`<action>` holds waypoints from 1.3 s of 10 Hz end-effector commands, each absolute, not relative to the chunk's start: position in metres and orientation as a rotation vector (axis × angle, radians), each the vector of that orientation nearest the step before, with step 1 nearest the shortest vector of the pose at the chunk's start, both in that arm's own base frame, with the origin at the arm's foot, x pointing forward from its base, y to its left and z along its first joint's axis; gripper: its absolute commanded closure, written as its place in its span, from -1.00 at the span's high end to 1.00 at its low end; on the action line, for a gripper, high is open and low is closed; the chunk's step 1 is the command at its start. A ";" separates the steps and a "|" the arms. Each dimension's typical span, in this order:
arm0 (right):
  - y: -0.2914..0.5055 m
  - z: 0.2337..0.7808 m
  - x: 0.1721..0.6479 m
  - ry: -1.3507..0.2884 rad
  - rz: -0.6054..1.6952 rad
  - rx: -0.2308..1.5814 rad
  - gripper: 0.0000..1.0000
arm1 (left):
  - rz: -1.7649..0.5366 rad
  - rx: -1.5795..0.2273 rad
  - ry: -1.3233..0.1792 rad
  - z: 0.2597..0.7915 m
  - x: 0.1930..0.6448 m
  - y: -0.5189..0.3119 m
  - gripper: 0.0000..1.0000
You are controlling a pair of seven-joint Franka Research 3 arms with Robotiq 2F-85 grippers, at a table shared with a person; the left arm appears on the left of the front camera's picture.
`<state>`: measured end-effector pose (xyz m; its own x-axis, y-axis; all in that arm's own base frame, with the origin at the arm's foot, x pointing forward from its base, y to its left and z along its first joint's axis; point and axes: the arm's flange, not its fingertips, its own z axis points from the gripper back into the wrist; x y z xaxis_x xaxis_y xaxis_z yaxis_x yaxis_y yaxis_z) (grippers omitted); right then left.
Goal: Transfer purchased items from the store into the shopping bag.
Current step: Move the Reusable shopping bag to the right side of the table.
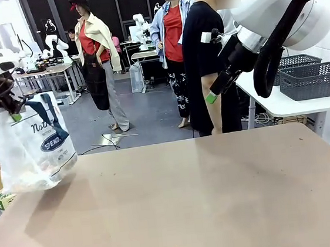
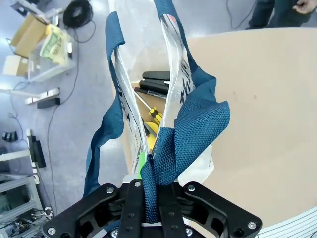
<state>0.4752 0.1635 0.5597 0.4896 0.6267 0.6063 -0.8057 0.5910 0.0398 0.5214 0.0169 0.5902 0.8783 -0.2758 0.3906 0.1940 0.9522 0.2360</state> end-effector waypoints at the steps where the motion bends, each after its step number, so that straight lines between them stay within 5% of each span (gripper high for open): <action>1: 0.166 0.561 0.477 -0.566 0.883 0.334 1.00 | -0.264 0.175 -0.471 0.580 0.512 0.032 -1.00; 13: 0.166 0.561 0.477 -0.566 0.883 0.334 1.00 | -0.226 0.170 -0.386 0.537 0.504 0.046 -1.00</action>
